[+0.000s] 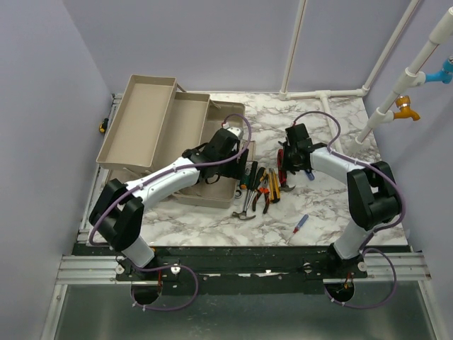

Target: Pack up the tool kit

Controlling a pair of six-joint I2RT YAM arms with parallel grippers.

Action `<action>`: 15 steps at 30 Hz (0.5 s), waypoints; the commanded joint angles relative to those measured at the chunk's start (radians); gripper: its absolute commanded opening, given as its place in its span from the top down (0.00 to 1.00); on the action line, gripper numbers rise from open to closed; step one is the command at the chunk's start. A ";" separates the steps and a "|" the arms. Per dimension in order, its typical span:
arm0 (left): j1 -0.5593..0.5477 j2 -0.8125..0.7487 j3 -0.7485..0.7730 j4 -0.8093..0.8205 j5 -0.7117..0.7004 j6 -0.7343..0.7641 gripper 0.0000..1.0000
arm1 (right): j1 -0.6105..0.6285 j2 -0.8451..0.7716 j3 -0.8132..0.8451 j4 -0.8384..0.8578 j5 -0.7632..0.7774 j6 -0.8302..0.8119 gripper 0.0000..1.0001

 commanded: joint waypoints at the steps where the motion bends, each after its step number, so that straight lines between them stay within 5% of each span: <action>1: 0.022 0.040 0.068 0.017 0.084 -0.022 0.28 | 0.000 -0.073 -0.004 -0.042 0.021 0.013 0.88; 7: 0.022 0.076 0.078 0.032 0.133 -0.022 0.63 | 0.002 -0.176 -0.008 -0.049 0.055 0.034 0.91; 15: 0.022 0.135 0.110 0.025 0.154 -0.029 0.81 | 0.001 -0.318 -0.025 -0.030 0.077 0.060 0.92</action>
